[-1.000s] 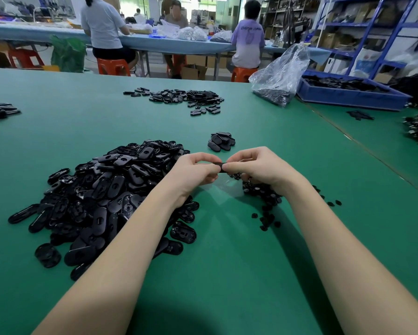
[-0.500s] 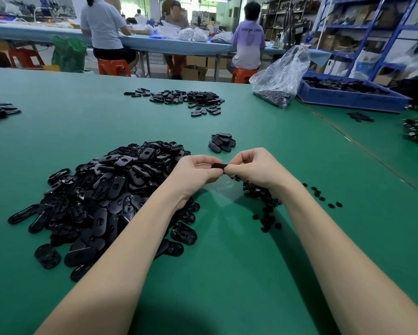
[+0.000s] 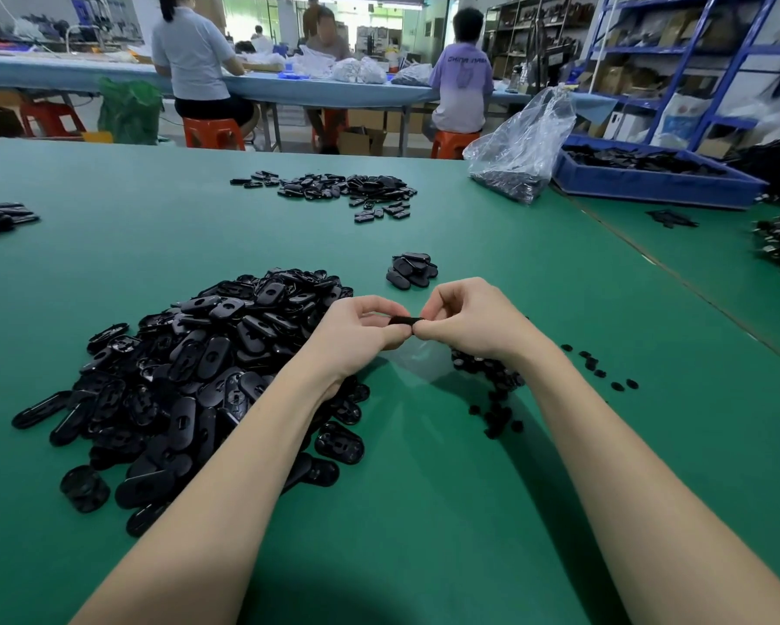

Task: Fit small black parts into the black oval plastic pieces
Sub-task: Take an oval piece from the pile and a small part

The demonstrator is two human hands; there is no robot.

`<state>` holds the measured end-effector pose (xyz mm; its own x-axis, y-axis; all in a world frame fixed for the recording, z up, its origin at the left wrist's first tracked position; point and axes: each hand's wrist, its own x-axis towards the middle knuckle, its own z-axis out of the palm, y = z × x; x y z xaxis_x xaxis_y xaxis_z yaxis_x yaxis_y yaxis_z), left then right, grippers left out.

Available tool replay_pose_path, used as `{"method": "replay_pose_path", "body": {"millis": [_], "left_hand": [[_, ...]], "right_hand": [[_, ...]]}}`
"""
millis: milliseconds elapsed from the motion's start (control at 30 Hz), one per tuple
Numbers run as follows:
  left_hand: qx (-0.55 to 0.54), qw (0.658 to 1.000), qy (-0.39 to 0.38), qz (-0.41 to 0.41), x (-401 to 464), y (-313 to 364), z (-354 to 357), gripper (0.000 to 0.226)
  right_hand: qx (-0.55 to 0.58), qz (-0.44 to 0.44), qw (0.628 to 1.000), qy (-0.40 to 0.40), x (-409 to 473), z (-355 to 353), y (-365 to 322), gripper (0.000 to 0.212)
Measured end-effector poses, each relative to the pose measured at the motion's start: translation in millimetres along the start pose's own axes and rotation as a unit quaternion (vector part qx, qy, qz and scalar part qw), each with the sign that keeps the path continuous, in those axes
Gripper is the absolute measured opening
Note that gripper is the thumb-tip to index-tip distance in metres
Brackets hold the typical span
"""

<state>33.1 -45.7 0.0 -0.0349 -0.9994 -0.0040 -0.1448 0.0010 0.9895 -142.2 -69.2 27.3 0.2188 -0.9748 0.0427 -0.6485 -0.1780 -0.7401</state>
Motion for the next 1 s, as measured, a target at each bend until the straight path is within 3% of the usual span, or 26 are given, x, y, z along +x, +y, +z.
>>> {"method": "replay_pose_path", "body": {"millis": [100, 267, 567, 833, 1000], "left_hand": [[0.102, 0.992, 0.024, 0.075, 0.6, -0.1, 1.9, 0.016], [0.253, 0.946, 0.058, 0.193, 2.8, -2.6, 5.2, 0.015], [0.424, 0.891, 0.059, 0.152, 41.0, 12.6, 8.3, 0.023], [0.584, 0.799, 0.048, 0.136, 111.6, 31.7, 25.4, 0.011], [0.579, 0.806, 0.037, 0.117, 124.9, 22.5, 25.2, 0.014]], "right_hand": [[0.055, 0.013, 0.998, -0.014, -1.2, -10.9, 4.4, 0.008], [0.081, 0.018, 0.996, -0.021, -3.9, -21.8, 5.3, 0.011], [0.054, 0.033, 0.998, 0.015, -3.4, -54.0, 25.9, 0.012], [0.092, 0.020, 0.995, 0.028, -0.7, -57.3, 32.7, 0.008], [0.093, 0.012, 0.995, 0.015, 0.7, -53.6, 32.3, 0.008]]}}
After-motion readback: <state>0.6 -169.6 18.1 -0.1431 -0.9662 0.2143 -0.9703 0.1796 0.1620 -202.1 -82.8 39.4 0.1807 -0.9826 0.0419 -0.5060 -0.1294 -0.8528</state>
